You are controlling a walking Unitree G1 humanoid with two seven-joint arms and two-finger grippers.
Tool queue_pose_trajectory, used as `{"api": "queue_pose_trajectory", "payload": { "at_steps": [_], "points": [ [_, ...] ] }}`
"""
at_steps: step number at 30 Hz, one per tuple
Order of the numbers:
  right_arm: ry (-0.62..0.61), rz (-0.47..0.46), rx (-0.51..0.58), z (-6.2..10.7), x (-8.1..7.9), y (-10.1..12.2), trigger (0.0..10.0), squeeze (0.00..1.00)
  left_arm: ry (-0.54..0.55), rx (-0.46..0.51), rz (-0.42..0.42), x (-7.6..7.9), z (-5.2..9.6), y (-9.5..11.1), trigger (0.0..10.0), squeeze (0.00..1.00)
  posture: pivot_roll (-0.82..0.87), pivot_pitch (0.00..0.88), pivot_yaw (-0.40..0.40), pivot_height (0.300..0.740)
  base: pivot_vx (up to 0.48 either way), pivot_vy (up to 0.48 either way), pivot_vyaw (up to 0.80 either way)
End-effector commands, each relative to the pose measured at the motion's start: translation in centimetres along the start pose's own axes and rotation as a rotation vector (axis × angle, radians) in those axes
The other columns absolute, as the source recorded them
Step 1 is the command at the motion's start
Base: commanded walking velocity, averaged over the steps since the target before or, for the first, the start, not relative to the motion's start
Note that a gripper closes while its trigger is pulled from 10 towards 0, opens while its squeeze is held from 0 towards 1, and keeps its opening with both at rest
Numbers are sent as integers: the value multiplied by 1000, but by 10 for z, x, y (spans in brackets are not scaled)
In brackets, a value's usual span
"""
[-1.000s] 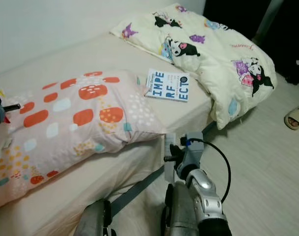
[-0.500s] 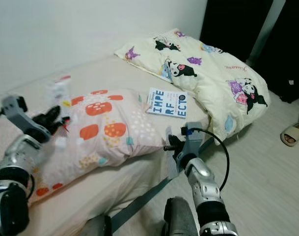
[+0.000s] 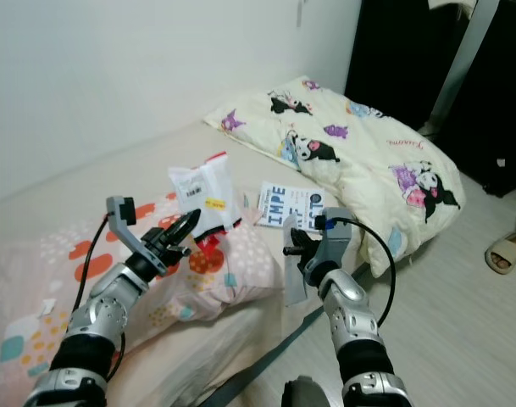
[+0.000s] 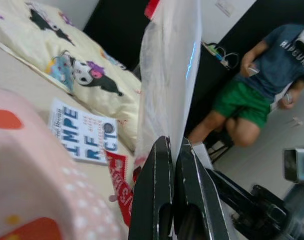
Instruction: Clean up the room
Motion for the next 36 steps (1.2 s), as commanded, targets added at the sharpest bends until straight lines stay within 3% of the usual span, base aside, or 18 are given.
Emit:
{"api": "queue_pose_trajectory", "payload": {
  "at_steps": [1, 6, 8, 9, 10, 11, 16, 20, 23, 26, 27, 32, 34, 36],
  "points": [
    [16, 2, -12, -1, -5, -6, 10000, 0, 36, -23, -6, -3, 4, -10, 0, 0, -57, 24, -36, 698, 0, 0, 0],
    [19, 6, -35, -1, -6, -13, 10000, 0, 87, -72, -40, -11, 11, -24, 0, 0, -52, 17, -36, 707, 0, 0, 0],
    [14, 12, -83, 2, -6, -27, 10000, 0, 151, -118, -59, -21, 20, -36, 3647, 0, -44, 1, -37, 717, 0, 0, 0],
    [14, 12, -83, 2, -6, -27, 10000, 0, 151, -118, -59, -21, 20, -36, 3647, 0, -44, 1, -37, 717, 0, 0, 0],
    [2, 22, -125, 5, -5, -38, 10000, 0, 188, -138, -71, -26, 24, -40, 6118, 0, -39, 0, -38, 722, 0, 0, 0],
    [-13, 33, -172, 8, -5, -49, 10000, 0, 215, -158, -74, -30, 27, -43, 10000, 0, -34, 0, -40, 727, 0, 0, 0],
    [-68, 109, -293, 21, -1, -79, 10000, 0, 312, -203, -113, -47, 42, -51, 10000, 0, -30, 0, -35, 732, 0, 0, 0],
    [-89, 145, -334, 26, 1, -88, 10000, 0, 342, -209, -120, -52, 47, -52, 10000, 0, -25, 0, -38, 732, 0, 0, 0],
    [-203, 300, -481, 47, 19, -114, 10000, 0, 409, -264, -190, -63, 61, -60, 10000, 0, -11, 0, -46, 732, 0, 0, 0],
    [-224, 331, -505, 51, 23, -117, 10000, 0, 419, -276, -207, -64, 64, -61, 10000, 0, -8, 0, -48, 732, 0, 0, 0],
    [-255, 398, -506, 55, 28, -118, 10000, 0, 434, -283, -224, -67, 68, -62, 10000, 0, -5, 0, -50, 732, 0, 0, 0],
    [-224, 367, -537, 61, 26, -127, 10000, 0, 460, -291, -241, -71, 74, -63, 10000, 0, -1, 0, -51, 732, 0, 0, 0],
    [-150, 227, -518, 63, 16, -132, 10000, 0, 484, -288, -239, -73, 77, -64, 10000, 0, 4, 0, -53, 732, 0, 0, 0],
    [-126, 188, -504, 62, 12, -133, 10000, 0, 496, -287, -240, -74, 77, -64, 10000, 0, 4, 0, -52, 732, 0, 0, 0]
  ]
}}
Point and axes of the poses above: a point about 5 cm out from each wrist's last joint towards the gripper, its own z axis pointing back from the gripper into the wrist, its own y axis along the axis of the wrist's last joint, x = y × z, the point moved 4 cm from there along -z, pointing out of the wrist towards the gripper, and after that the axes turned 14 degrees about z, right-handed, at the moved point
